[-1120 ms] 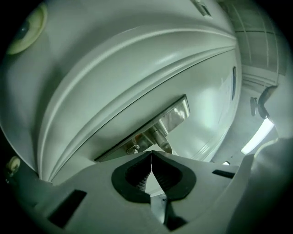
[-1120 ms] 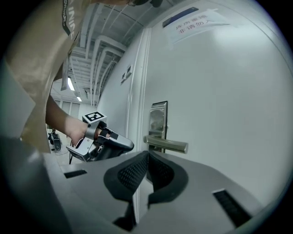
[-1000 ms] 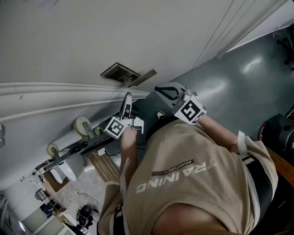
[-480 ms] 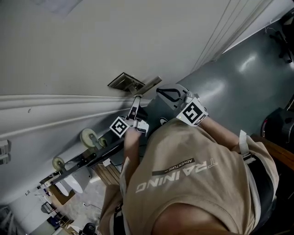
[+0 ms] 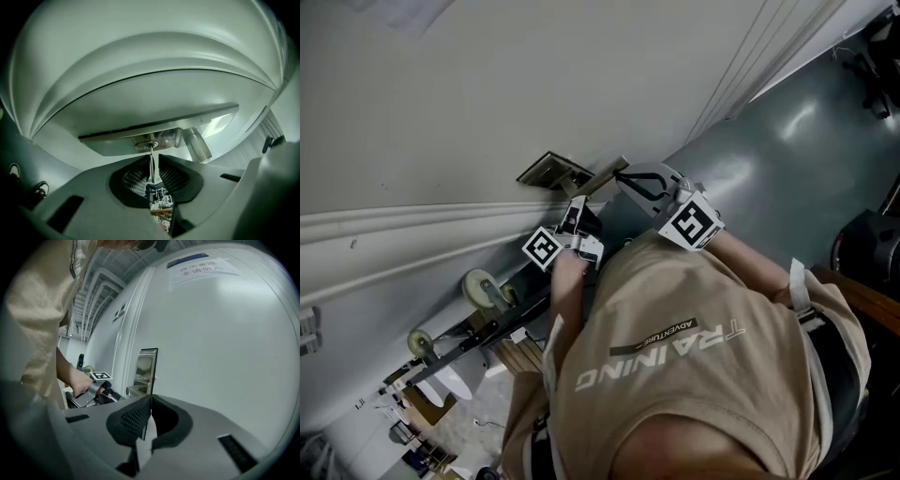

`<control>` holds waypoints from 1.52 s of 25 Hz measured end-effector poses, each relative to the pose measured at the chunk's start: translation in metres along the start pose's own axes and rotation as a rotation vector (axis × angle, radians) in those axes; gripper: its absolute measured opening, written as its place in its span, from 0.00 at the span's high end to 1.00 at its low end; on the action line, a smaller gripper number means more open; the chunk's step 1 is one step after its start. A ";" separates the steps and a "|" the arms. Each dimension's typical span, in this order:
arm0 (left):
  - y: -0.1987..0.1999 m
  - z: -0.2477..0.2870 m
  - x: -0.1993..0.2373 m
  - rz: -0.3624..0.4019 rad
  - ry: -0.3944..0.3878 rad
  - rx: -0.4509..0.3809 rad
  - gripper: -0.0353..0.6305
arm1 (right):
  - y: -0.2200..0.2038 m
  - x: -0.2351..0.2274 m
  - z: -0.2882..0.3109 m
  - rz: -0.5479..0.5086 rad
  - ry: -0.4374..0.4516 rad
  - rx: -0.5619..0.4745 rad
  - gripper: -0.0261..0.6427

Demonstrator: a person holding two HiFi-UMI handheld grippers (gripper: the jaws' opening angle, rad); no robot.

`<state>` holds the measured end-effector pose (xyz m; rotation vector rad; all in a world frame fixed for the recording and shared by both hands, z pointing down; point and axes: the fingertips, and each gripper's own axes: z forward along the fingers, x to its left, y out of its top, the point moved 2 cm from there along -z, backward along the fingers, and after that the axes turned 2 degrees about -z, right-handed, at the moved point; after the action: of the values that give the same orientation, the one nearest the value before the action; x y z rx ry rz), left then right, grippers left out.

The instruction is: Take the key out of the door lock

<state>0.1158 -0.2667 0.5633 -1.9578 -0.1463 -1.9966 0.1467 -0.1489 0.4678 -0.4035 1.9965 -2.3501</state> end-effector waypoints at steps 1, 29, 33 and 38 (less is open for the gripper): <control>0.001 0.002 0.001 -0.019 0.005 -0.008 0.89 | 0.001 0.000 0.000 0.014 -0.008 -0.004 0.94; -0.002 0.000 0.004 -0.158 -0.038 -0.077 0.91 | 0.007 -0.011 0.008 -0.010 0.074 -0.013 0.94; -0.001 -0.002 0.005 -0.114 0.037 -0.104 0.91 | 0.009 -0.015 0.003 -0.023 0.062 -0.013 0.94; -0.005 -0.003 0.004 -0.189 -0.007 -0.103 0.91 | 0.008 -0.018 -0.004 0.010 0.038 -0.020 0.94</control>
<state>0.1114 -0.2634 0.5676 -2.0837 -0.2420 -2.1550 0.1618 -0.1431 0.4568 -0.3503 2.0346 -2.3517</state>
